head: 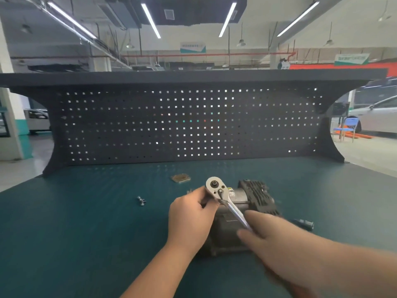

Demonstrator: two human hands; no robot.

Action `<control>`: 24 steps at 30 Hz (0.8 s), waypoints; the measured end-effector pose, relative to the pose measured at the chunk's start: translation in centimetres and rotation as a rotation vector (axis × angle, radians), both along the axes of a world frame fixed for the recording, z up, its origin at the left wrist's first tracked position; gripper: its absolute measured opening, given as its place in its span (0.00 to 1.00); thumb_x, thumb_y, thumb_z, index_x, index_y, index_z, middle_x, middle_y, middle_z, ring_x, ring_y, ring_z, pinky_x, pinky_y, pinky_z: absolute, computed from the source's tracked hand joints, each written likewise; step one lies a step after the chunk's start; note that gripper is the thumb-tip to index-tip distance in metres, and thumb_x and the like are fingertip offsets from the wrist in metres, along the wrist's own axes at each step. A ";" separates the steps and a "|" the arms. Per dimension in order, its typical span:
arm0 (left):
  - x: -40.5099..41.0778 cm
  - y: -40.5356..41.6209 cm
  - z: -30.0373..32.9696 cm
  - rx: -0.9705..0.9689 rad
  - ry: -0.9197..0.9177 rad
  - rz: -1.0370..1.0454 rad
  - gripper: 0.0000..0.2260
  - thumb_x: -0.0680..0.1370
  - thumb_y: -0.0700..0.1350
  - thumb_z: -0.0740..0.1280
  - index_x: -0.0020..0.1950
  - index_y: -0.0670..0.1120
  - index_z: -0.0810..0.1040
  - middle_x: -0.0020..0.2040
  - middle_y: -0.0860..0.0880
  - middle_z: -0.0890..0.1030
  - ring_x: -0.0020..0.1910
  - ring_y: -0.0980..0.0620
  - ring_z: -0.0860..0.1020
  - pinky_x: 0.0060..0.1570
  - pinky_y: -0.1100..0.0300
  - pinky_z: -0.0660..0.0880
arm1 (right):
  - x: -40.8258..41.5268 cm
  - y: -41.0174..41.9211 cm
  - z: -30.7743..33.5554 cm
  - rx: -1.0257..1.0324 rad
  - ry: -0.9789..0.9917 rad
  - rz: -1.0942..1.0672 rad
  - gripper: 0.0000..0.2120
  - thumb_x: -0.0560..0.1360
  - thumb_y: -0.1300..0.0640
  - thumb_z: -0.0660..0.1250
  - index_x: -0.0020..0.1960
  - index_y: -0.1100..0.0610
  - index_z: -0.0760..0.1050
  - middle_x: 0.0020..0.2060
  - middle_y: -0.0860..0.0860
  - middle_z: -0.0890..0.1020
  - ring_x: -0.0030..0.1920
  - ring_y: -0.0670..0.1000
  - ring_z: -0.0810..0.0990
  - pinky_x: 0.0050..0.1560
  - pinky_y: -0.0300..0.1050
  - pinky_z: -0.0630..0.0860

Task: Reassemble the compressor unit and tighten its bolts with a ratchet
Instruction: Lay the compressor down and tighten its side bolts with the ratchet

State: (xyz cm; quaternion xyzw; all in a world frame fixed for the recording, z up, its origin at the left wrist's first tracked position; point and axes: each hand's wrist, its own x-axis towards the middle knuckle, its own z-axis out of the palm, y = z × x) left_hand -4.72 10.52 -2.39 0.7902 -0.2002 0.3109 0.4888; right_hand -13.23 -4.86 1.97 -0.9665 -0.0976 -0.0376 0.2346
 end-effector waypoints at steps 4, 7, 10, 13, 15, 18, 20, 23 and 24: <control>-0.1 0.0 0.1 0.033 -0.048 -0.019 0.06 0.75 0.56 0.68 0.49 0.61 0.82 0.27 0.57 0.76 0.28 0.54 0.69 0.31 0.61 0.66 | 3.3 -4.0 2.5 -0.390 -0.202 -0.046 0.15 0.78 0.38 0.55 0.41 0.47 0.65 0.33 0.43 0.72 0.39 0.49 0.74 0.39 0.43 0.70; -0.1 -0.1 0.1 -0.017 -0.005 -0.015 0.02 0.76 0.55 0.70 0.46 0.61 0.82 0.31 0.58 0.81 0.33 0.55 0.77 0.37 0.56 0.75 | 4.2 -4.6 4.3 -0.541 -0.356 -0.091 0.17 0.77 0.34 0.52 0.40 0.46 0.63 0.33 0.45 0.70 0.40 0.51 0.72 0.40 0.47 0.69; -0.1 -0.3 0.2 -0.055 0.021 0.032 0.05 0.73 0.57 0.66 0.42 0.58 0.81 0.32 0.55 0.81 0.35 0.51 0.78 0.39 0.50 0.76 | 2.4 -2.8 2.5 -0.478 -0.300 -0.149 0.18 0.77 0.34 0.52 0.37 0.46 0.65 0.31 0.46 0.70 0.34 0.50 0.71 0.33 0.45 0.66; -0.2 -0.7 0.4 0.000 0.032 0.102 0.12 0.69 0.59 0.64 0.30 0.54 0.74 0.28 0.59 0.77 0.30 0.53 0.71 0.31 0.56 0.68 | -0.2 -0.4 0.6 -0.099 -0.069 -0.122 0.20 0.78 0.39 0.56 0.37 0.53 0.68 0.30 0.47 0.73 0.31 0.44 0.72 0.31 0.35 0.67; -0.2 -0.6 0.5 0.018 0.056 0.117 0.14 0.72 0.56 0.69 0.30 0.54 0.73 0.26 0.60 0.76 0.27 0.54 0.69 0.30 0.58 0.63 | -0.7 0.2 0.0 0.125 0.054 -0.075 0.16 0.78 0.43 0.59 0.40 0.53 0.72 0.26 0.43 0.75 0.27 0.40 0.71 0.27 0.30 0.65; 0.0 -0.1 0.5 0.023 0.062 0.087 0.12 0.74 0.49 0.71 0.31 0.52 0.75 0.26 0.60 0.75 0.28 0.55 0.69 0.30 0.59 0.62 | -0.2 -1.4 1.2 0.188 0.128 0.043 0.10 0.76 0.44 0.63 0.39 0.46 0.76 0.23 0.40 0.76 0.24 0.37 0.73 0.29 0.29 0.69; -0.3 0.2 0.6 0.051 0.046 0.043 0.09 0.72 0.54 0.67 0.34 0.53 0.78 0.27 0.59 0.76 0.29 0.55 0.70 0.30 0.60 0.64 | 1.1 -3.3 2.7 0.028 0.097 0.052 0.12 0.75 0.46 0.66 0.33 0.44 0.76 0.24 0.42 0.78 0.27 0.40 0.76 0.34 0.33 0.73; -0.5 -0.1 0.9 0.067 0.046 0.020 0.12 0.72 0.60 0.65 0.43 0.55 0.83 0.32 0.59 0.81 0.33 0.53 0.76 0.36 0.56 0.72 | 3.4 -5.4 4.7 -0.184 -0.186 -0.095 0.09 0.75 0.43 0.67 0.40 0.45 0.75 0.36 0.42 0.79 0.42 0.46 0.78 0.45 0.42 0.74; -0.4 -0.1 1.0 0.044 0.066 0.016 0.10 0.73 0.59 0.66 0.43 0.56 0.83 0.34 0.58 0.82 0.35 0.53 0.78 0.38 0.55 0.75 | 3.7 -5.3 4.8 -0.271 -0.292 -0.134 0.09 0.76 0.40 0.64 0.44 0.45 0.74 0.40 0.43 0.79 0.45 0.48 0.77 0.47 0.45 0.74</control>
